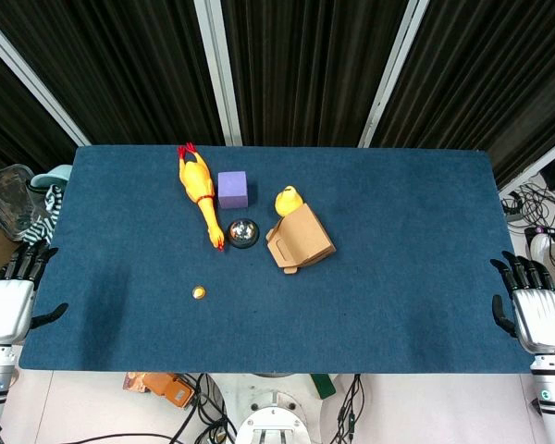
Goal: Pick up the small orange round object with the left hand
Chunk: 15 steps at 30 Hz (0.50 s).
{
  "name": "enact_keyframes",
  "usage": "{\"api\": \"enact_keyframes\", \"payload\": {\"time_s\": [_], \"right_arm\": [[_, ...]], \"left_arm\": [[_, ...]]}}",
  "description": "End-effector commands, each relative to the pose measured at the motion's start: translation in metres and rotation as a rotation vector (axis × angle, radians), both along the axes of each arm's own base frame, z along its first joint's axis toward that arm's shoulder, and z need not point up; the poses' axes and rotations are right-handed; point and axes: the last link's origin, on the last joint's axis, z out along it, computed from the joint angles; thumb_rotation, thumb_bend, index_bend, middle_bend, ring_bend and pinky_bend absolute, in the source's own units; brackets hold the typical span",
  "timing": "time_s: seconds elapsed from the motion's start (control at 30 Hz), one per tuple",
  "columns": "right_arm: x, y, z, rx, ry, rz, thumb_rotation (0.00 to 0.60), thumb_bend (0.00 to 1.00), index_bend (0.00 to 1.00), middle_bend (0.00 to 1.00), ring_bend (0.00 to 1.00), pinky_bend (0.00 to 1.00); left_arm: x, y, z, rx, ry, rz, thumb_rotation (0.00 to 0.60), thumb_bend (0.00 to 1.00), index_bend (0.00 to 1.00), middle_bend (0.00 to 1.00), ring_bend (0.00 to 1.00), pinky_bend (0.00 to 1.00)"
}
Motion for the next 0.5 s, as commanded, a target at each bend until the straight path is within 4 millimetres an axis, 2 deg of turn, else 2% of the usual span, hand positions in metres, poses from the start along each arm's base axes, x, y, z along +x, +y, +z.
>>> {"api": "enact_keyframes", "payload": {"time_s": [0.03,0.5], "right_arm": [[0.0,0.0002,0.0001,0.0,0.0,0.0,0.6,0.69,0.24,0.16,0.17,0.17],[0.0003,-0.0005,-0.0004,0.0,0.001,0.001,0.6,0.69,0.24,0.16,0.17,0.17]], "left_arm": [[-0.0003,-0.0003,0.0007,0.0,-0.002,0.002,0.6,0.1,0.14,0.06,0.02,0.26],[-0.0026,0.0001,0.0019,-0.008,-0.02,0.01,0.6,0.1,0.14,0.06,0.03,0.26]]}}
